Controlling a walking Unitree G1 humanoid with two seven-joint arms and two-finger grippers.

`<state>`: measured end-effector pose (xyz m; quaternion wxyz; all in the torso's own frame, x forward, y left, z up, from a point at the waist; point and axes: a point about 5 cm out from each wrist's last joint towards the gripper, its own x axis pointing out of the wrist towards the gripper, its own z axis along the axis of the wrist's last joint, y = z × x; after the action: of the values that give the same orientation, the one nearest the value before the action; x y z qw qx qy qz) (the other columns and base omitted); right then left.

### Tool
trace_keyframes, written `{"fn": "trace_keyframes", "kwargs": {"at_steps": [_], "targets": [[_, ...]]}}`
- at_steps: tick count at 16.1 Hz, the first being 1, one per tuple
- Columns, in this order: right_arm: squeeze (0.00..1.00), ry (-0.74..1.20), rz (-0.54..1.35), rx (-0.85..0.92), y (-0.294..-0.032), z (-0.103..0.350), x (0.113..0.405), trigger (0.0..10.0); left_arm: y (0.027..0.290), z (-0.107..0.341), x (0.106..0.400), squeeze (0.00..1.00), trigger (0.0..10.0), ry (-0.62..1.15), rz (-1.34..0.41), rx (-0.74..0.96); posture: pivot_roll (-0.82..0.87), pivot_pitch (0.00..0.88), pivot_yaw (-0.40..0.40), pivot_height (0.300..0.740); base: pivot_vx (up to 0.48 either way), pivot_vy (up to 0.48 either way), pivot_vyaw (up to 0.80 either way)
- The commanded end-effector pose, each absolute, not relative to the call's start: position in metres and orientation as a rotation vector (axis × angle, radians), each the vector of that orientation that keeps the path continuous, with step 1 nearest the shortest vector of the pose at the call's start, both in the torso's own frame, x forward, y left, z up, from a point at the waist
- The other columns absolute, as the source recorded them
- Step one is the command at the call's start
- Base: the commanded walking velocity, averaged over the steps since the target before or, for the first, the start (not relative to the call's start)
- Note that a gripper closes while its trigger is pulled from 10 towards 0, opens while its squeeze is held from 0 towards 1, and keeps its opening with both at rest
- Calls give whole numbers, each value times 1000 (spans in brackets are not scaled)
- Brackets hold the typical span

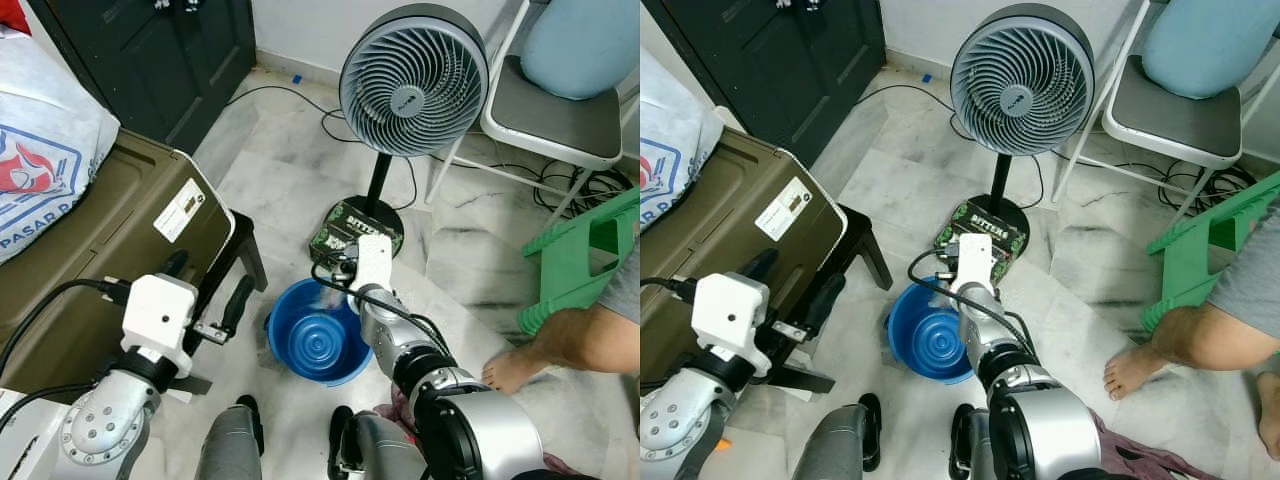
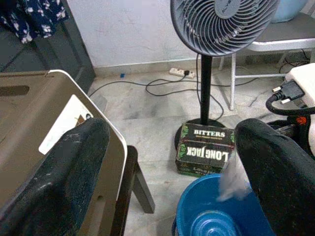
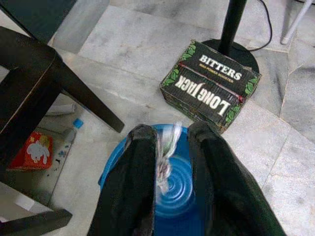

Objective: Clean up the room

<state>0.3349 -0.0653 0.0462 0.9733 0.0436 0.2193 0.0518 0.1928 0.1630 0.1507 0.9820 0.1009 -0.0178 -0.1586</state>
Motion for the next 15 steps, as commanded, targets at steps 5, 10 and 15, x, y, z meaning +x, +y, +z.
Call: {"fn": "trace_keyframes", "kwargs": {"at_steps": [5,10,15], "targets": [[1000,433,126,127,-59,47,334,10000,162,150,194,0,10000,-27,-320,215,242,265,-24,740,0,0,0],[1000,244,168,110,-83,79,348,10000,158,149,212,0,10000,-78,-283,218,165,201,-38,740,0,0,0],[1000,99,238,-9,-115,114,331,10000,155,149,237,0,10000,-133,-264,200,91,117,-49,740,0,0,0]]}}
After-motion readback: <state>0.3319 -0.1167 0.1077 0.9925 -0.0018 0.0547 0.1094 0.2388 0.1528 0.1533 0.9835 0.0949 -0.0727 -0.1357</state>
